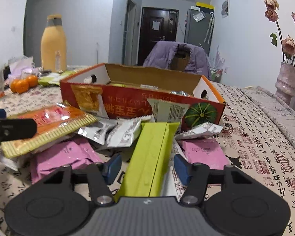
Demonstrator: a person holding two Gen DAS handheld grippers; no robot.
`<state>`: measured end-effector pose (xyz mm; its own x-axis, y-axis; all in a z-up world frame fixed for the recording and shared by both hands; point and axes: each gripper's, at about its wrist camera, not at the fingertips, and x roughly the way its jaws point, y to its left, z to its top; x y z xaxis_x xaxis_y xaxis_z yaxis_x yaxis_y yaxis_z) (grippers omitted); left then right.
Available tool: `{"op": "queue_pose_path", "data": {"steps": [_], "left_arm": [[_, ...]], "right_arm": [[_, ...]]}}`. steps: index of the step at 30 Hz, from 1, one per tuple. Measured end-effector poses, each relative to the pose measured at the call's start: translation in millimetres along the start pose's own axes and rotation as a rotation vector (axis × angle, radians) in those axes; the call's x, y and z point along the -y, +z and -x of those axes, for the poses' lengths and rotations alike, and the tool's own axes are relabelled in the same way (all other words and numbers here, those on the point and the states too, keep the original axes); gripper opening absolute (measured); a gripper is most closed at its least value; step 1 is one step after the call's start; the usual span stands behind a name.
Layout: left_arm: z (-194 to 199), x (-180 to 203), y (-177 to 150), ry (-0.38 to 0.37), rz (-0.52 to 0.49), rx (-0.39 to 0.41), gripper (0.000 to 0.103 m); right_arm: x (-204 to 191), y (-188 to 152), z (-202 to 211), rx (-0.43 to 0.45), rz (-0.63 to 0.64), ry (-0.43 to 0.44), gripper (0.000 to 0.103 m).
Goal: Organize snacks
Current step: 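Grasp another green bar with the right gripper, then grasp the orange spicy-stick packet with the left gripper while the right holds the green bar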
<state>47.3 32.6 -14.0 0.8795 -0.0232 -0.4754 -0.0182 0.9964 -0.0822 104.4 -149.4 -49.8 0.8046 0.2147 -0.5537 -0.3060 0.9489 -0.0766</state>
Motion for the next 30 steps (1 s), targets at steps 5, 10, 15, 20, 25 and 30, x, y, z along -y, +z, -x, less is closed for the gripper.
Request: {"op": "queue_pose_path", "data": {"steps": [5, 10, 15, 20, 25, 30], "left_arm": [[-1.5, 0.3, -0.8, -0.004, -0.001, -0.005, 0.103], [-2.0, 0.0, -0.6, -0.001, -0.001, -0.01, 0.103], [-1.8, 0.8, 0.7, 0.003, -0.006, -0.015, 0.103], [-4.3, 2.6, 6.7, 0.007, -0.023, -0.026, 0.103], [-12.0, 1.4, 20.2, 0.008, -0.036, -0.061, 0.103], [-27.6, 6.4, 33.2, 0.033, -0.093, -0.132, 0.103]], "right_arm": [[-0.1, -1.5, -1.4, -0.001, 0.013, -0.028, 0.04], [10.3, -3.3, 3.0, 0.011, -0.013, -0.009, 0.037], [21.2, -2.5, 13.4, 0.053, -0.057, 0.01, 0.037], [33.3, -1.3, 28.1, 0.109, -0.108, 0.046, 0.037], [42.0, -2.7, 35.1, 0.134, -0.125, 0.048, 0.036], [50.6, -5.1, 37.1, 0.139, -0.147, 0.046, 0.036]]}}
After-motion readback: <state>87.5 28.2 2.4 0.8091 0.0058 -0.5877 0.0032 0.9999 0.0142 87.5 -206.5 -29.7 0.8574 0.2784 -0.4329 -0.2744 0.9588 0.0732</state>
